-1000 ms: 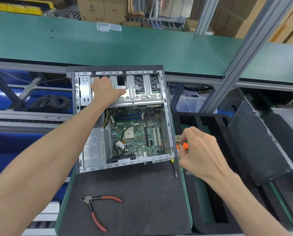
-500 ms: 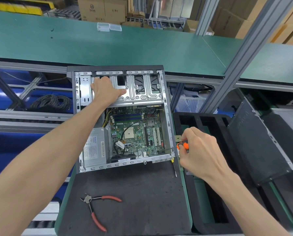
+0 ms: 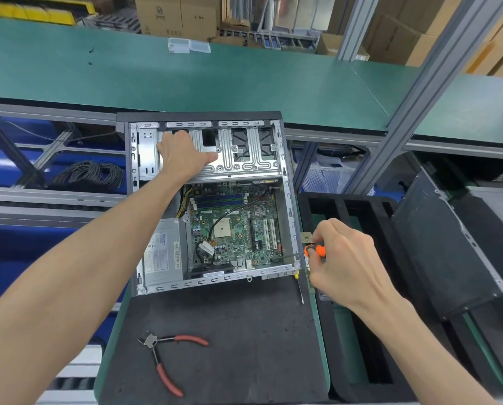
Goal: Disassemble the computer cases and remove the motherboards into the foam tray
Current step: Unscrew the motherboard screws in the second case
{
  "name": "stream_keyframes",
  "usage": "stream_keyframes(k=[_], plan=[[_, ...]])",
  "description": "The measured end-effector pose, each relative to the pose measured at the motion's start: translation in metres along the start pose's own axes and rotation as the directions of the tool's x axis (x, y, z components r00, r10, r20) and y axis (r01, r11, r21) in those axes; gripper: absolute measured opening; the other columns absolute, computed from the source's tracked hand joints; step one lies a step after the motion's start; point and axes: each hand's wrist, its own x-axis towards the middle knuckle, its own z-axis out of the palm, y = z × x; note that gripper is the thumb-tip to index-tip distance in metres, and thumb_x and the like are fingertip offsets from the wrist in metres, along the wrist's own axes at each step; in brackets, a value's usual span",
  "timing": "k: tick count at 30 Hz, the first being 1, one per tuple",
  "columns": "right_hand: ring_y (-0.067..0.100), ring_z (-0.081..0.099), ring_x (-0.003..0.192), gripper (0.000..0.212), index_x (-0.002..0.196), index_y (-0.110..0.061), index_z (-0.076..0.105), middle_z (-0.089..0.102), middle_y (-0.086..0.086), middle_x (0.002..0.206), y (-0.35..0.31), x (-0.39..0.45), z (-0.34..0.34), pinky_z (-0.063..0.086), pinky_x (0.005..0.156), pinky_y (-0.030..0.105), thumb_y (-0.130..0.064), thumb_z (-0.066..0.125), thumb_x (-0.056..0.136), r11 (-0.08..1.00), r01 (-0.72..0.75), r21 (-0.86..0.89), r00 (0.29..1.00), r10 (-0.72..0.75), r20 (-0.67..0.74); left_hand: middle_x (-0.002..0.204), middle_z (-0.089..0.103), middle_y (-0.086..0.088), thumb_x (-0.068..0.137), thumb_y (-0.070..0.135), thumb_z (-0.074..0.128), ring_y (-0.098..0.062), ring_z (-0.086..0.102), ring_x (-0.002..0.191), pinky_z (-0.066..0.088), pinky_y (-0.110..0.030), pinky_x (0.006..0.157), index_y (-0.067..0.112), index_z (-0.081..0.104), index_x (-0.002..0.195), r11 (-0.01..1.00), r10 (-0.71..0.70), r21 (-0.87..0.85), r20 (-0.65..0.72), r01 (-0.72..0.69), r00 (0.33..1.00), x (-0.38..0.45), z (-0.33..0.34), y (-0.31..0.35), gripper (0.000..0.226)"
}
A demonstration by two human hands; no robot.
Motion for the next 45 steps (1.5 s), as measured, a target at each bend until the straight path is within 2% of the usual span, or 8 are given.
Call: stream_keyframes(k=[7,12,16,19,25,34,39,45], plan=[[0.028,0.052,0.057,0.013,0.081,-0.008,0.054,0.057,0.004,0.076,-0.003,0.002,0.001,0.048,0.054,0.037,-0.013,0.066,0.084,0.997,0.011,-0.071,1.0,-0.009,0.029,0.084,0.055,-0.014,0.074,0.061,0.078,-0.037,0.056,0.105,0.041,-0.042,0.082,0.013,0.037,0.063,1.0,-0.012,0.001,0.005,0.012,1.0,-0.001,0.0,0.0,0.064],[0.014,0.02,0.044,0.035,0.068,-0.014,0.037,0.027,-0.006,0.055,-0.012,0.003,0.001,0.028,0.044,0.03,-0.023,0.066,0.085,0.949,0.066,-0.308,0.996,-0.043,0.08,0.1,0.062,-0.02,0.074,0.061,0.078,-0.037,0.053,0.111,0.042,-0.045,0.091,0.012,0.038,0.064,1.0,-0.018,0.003,0.001,0.018,1.0,-0.003,0.0,0.0,0.064],[0.023,0.052,0.073,0.018,0.092,-0.019,0.045,0.049,-0.005,0.088,-0.007,-0.003,-0.004,0.043,0.06,0.031,-0.01,0.057,0.084,0.959,0.179,-0.218,0.94,-0.101,0.327,0.109,0.062,-0.024,0.075,0.061,0.078,-0.038,0.05,0.116,0.04,-0.046,0.096,0.009,0.044,0.07,1.0,-0.022,-0.003,0.002,0.022,1.0,-0.003,-0.001,0.001,0.062],[0.019,0.043,0.076,0.031,0.093,-0.017,0.051,0.045,-0.003,0.096,-0.004,0.001,-0.012,0.046,0.063,0.031,0.004,0.059,0.072,0.942,0.293,-0.165,0.887,-0.203,0.414,0.111,0.061,-0.024,0.075,0.061,0.077,-0.037,0.047,0.118,0.037,-0.046,0.097,0.007,0.048,0.077,1.0,-0.028,-0.003,0.004,0.028,1.0,-0.003,0.0,0.0,0.061],[0.024,0.033,0.046,0.035,0.084,-0.016,0.048,0.035,-0.003,0.059,-0.015,0.008,-0.012,0.03,0.039,0.029,-0.049,0.051,0.098,0.898,0.26,-0.355,0.963,-0.213,0.166,0.11,0.061,-0.023,0.074,0.062,0.077,-0.037,0.047,0.118,0.037,-0.045,0.097,0.01,0.044,0.07,0.999,-0.032,-0.014,0.004,0.033,0.999,-0.005,-0.001,0.001,0.062],[0.016,0.042,0.08,0.028,0.091,-0.015,0.054,0.045,-0.002,0.097,-0.008,0.011,-0.01,0.037,0.062,0.025,0.004,0.063,0.073,0.935,0.353,-0.043,0.889,-0.32,0.328,0.098,0.061,-0.019,0.074,0.06,0.079,-0.035,0.049,0.112,0.036,-0.041,0.087,0.011,0.04,0.065,0.999,-0.023,-0.033,-0.003,0.023,1.0,-0.005,-0.001,0.001,0.062],[0.023,0.029,0.041,0.044,0.076,-0.014,0.04,0.046,0.001,0.058,-0.013,0.008,-0.005,0.024,0.036,0.024,-0.051,0.057,0.094,0.935,0.148,-0.322,0.989,-0.149,0.02,0.097,0.061,-0.02,0.074,0.058,0.079,-0.035,0.048,0.113,0.037,-0.041,0.088,0.012,0.039,0.064,0.999,-0.013,-0.031,-0.011,0.013,1.0,-0.005,-0.001,-0.001,0.062],[0.02,0.045,0.068,0.021,0.087,-0.015,0.045,0.043,0.0,0.09,-0.013,0.013,-0.002,0.04,0.057,0.029,-0.003,0.062,0.085,0.932,0.319,-0.175,0.927,-0.268,0.26,0.099,0.063,-0.023,0.075,0.057,0.079,-0.038,0.05,0.112,0.038,-0.043,0.089,0.008,0.041,0.067,1.0,-0.007,-0.01,-0.017,0.006,1.0,-0.006,-0.003,-0.001,0.063]])
